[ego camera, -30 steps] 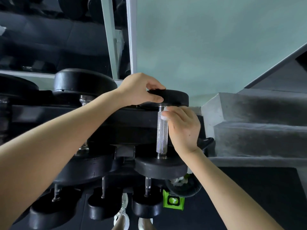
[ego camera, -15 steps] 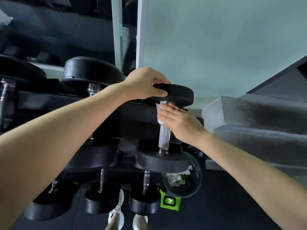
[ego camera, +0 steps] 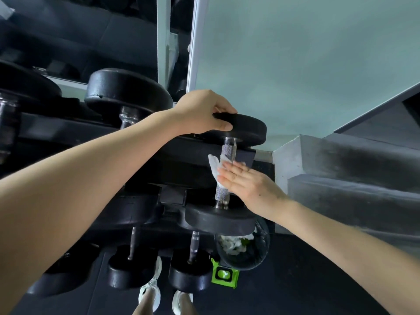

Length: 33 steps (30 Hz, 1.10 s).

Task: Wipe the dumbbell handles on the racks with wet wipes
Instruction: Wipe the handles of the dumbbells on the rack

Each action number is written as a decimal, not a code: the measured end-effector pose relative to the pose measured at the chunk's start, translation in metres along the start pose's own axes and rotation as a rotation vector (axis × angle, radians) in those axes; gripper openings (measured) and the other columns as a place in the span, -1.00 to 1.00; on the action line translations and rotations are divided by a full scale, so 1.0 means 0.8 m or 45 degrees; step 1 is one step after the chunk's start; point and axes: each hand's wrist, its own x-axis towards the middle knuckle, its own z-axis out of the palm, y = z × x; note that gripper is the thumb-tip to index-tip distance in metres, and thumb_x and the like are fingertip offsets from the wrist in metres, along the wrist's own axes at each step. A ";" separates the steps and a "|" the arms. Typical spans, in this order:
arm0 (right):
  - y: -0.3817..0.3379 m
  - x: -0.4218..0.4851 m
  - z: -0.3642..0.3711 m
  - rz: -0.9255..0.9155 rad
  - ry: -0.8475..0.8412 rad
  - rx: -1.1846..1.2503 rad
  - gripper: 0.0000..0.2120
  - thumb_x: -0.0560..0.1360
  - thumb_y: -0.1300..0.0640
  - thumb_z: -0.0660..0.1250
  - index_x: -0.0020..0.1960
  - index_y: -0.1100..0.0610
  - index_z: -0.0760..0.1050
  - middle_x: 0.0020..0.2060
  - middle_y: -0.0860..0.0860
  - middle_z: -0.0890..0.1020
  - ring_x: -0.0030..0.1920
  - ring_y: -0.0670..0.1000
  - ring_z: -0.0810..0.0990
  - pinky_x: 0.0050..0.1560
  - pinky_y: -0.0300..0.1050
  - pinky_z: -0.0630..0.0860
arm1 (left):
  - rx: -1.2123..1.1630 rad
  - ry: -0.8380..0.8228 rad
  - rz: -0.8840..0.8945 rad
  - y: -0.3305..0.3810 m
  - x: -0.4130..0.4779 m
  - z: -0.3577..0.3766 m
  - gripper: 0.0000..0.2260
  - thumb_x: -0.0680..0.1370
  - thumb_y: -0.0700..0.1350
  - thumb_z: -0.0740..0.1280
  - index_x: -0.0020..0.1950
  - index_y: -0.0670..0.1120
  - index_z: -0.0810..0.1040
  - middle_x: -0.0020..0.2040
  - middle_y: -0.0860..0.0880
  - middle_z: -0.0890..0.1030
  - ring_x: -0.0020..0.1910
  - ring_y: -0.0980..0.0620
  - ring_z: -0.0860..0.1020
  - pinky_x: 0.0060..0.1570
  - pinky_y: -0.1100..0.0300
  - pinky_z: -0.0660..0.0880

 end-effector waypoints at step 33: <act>0.020 0.031 -0.016 -0.491 -0.137 0.061 -0.74 0.36 0.43 0.42 0.00 0.21 0.65 0.03 0.09 0.67 0.11 0.08 0.63 0.39 0.10 0.26 | 0.108 0.055 0.003 -0.004 -0.008 0.004 -0.64 0.48 0.09 0.39 0.28 0.18 0.51 0.23 0.15 0.57 0.20 0.09 0.51 0.18 0.13 0.45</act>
